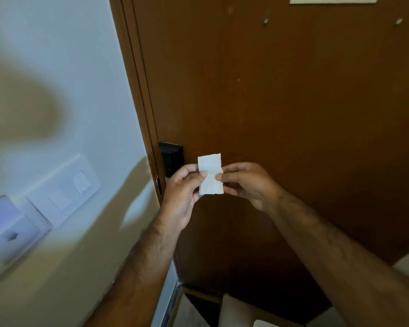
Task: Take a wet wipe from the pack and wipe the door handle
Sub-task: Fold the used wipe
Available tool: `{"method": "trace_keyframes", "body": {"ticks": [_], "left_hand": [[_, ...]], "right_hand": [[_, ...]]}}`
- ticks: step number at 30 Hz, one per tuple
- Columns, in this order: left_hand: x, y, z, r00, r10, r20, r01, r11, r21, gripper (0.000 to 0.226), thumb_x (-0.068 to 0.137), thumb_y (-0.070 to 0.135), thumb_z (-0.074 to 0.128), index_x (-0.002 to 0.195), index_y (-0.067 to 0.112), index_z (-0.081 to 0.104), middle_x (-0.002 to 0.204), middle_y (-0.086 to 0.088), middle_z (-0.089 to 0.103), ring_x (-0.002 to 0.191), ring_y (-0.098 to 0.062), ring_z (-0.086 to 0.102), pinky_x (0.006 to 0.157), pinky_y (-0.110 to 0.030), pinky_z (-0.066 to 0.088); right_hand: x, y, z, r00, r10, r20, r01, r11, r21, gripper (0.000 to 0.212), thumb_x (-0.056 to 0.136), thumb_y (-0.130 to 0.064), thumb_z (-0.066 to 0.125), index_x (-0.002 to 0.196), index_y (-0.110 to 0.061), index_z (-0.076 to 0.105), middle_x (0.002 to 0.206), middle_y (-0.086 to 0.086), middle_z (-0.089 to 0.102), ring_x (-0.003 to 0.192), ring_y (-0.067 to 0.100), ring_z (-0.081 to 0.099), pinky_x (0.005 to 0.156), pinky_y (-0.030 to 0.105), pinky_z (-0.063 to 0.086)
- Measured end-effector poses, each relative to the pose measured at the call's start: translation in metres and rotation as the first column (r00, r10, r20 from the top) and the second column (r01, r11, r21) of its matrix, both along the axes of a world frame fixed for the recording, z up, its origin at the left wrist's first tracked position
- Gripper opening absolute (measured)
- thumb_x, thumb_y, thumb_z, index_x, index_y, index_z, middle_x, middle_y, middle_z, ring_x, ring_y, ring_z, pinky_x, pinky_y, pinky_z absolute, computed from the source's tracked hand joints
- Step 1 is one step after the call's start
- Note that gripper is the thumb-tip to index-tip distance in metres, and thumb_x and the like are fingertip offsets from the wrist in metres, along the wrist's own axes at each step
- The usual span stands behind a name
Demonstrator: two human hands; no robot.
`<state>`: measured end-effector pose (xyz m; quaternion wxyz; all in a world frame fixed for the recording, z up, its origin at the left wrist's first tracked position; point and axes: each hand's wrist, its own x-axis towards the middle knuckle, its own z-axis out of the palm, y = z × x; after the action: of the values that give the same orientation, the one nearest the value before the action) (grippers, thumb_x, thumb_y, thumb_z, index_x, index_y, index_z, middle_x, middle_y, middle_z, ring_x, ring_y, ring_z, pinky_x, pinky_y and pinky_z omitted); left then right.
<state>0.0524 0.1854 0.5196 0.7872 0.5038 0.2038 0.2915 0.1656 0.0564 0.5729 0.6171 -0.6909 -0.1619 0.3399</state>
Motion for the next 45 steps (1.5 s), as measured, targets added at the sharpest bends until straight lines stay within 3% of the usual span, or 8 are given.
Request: {"method": "trace_keyframes", "body": {"ticks": [9, 15, 20, 28, 32, 35, 39, 45], "left_hand": [[-0.017, -0.011, -0.013, 0.986, -0.121, -0.111, 0.15, 0.941, 0.303, 0.026, 0.1, 0.001, 0.061, 0.095, 0.012, 0.084, 0.115, -0.014, 0.078, 0.111, -0.024, 0.075, 0.081, -0.029, 0.062], [-0.007, -0.042, -0.061, 0.911, -0.282, -0.3, 0.327, 0.939, 0.11, 0.031, 0.089, 0.024, 0.082, 0.116, 0.011, 0.076, 0.107, -0.007, 0.082, 0.102, -0.024, 0.079, 0.075, -0.032, 0.064], [0.0, -0.091, -0.152, 0.801, -0.298, -0.519, 0.411, 0.904, 0.116, 0.011, 0.086, 0.018, 0.084, 0.097, 0.016, 0.082, 0.096, -0.005, 0.083, 0.095, -0.022, 0.079, 0.071, -0.029, 0.063], [-0.014, -0.182, -0.371, 0.517, -0.351, -0.781, 0.621, 0.781, 0.061, 0.013, 0.088, 0.007, 0.081, 0.099, 0.007, 0.074, 0.102, -0.011, 0.079, 0.094, -0.023, 0.077, 0.076, -0.035, 0.067], [-0.006, -0.21, -0.47, 0.452, -0.281, -0.846, 0.656, 0.748, 0.102, 0.011, 0.086, 0.009, 0.083, 0.095, 0.009, 0.076, 0.099, -0.007, 0.08, 0.082, -0.012, 0.076, 0.062, -0.02, 0.063], [0.013, -0.222, -0.526, 0.451, -0.225, -0.864, 0.671, 0.723, 0.163, 0.017, 0.083, 0.012, 0.086, 0.081, 0.022, 0.072, 0.09, 0.005, 0.076, 0.079, -0.006, 0.072, 0.064, -0.021, 0.062], [0.027, -0.233, -0.582, 0.452, -0.102, -0.886, 0.724, 0.623, 0.297, 0.026, 0.082, 0.024, 0.087, 0.073, 0.034, 0.065, 0.077, 0.026, 0.06, 0.074, 0.013, 0.053, 0.061, -0.007, 0.037], [0.021, -0.24, -0.617, 0.475, 0.048, -0.879, 0.798, 0.397, 0.453, 0.016, 0.084, 0.036, 0.083, 0.095, 0.026, 0.076, 0.096, 0.003, 0.074, 0.088, -0.015, 0.067, 0.082, -0.032, 0.058]], "right_hand": [[-0.008, -0.048, -0.024, 0.992, 0.053, -0.112, -0.037, 0.989, 0.145, 0.027, 0.1, 0.008, 0.062, 0.09, -0.008, 0.08, 0.117, 0.015, 0.075, 0.11, 0.027, 0.073, 0.063, 0.023, 0.065], [-0.015, -0.087, -0.081, 0.995, 0.035, -0.096, -0.027, 0.996, 0.083, 0.03, 0.099, 0.004, 0.063, 0.087, -0.015, 0.082, 0.108, 0.008, 0.079, 0.105, 0.023, 0.075, 0.072, 0.027, 0.065], [-0.023, -0.139, -0.187, 0.962, -0.117, -0.246, 0.117, 0.993, -0.016, 0.017, 0.102, -0.016, 0.067, 0.118, -0.018, 0.073, 0.12, 0.011, 0.076, 0.104, 0.024, 0.079, 0.08, 0.033, 0.066], [-0.062, -0.221, -0.429, 0.864, -0.424, -0.273, 0.298, 0.867, -0.4, 0.029, 0.083, 0.003, 0.087, 0.111, 0.001, 0.078, 0.107, 0.018, 0.078, 0.089, 0.026, 0.077, 0.061, 0.017, 0.061], [-0.063, -0.24, -0.527, 0.885, -0.444, -0.137, 0.319, 0.795, -0.516, 0.025, 0.08, 0.006, 0.086, 0.104, 0.003, 0.081, 0.104, 0.028, 0.081, 0.099, 0.045, 0.078, 0.087, 0.047, 0.066], [-0.052, -0.24, -0.576, 0.947, -0.308, 0.097, 0.299, 0.723, -0.623, 0.026, 0.078, -0.003, 0.09, 0.103, -0.002, 0.082, 0.104, 0.019, 0.083, 0.103, 0.036, 0.079, 0.098, 0.044, 0.058], [-0.041, -0.237, -0.625, 0.965, -0.099, 0.241, 0.248, 0.639, -0.728, 0.035, 0.089, -0.009, 0.081, 0.124, -0.008, 0.073, 0.117, 0.015, 0.08, 0.117, 0.033, 0.072, 0.102, 0.038, 0.054], [-0.05, -0.231, -0.652, 0.86, 0.349, 0.373, 0.215, 0.415, -0.884, 0.047, 0.102, -0.008, 0.063, 0.148, -0.009, 0.051, 0.155, 0.017, 0.045, 0.126, 0.037, 0.063, 0.098, 0.045, 0.052]]}}
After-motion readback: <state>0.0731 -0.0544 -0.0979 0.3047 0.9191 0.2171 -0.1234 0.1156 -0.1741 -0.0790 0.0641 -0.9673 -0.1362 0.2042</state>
